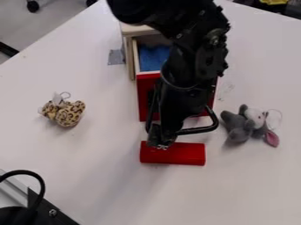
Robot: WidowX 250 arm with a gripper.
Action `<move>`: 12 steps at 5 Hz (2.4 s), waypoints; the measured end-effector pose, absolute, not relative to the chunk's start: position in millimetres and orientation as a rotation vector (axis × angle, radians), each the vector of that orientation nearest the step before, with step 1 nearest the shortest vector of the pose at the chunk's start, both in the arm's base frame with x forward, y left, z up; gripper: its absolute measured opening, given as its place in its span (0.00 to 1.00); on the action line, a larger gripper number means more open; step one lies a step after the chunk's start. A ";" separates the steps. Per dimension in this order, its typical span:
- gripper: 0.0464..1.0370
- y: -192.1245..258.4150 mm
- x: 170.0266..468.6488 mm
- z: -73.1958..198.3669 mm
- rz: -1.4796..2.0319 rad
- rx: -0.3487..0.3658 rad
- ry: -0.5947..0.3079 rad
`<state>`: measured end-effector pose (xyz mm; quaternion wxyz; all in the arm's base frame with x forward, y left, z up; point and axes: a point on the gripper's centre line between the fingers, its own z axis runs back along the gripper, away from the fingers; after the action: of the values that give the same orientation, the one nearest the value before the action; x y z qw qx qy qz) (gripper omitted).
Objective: Close the drawer
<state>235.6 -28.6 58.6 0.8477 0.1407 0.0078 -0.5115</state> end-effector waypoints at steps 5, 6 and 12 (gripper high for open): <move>0.96 -63.1 265.4 43.6 -1.090 0.259 -0.007; 0.96 -53.5 281.3 39.0 -1.041 0.259 -0.007; 0.96 16.7 333.0 45.0 -0.925 0.344 0.011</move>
<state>333.0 16.7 45.0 0.8808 0.1650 0.0054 -0.4438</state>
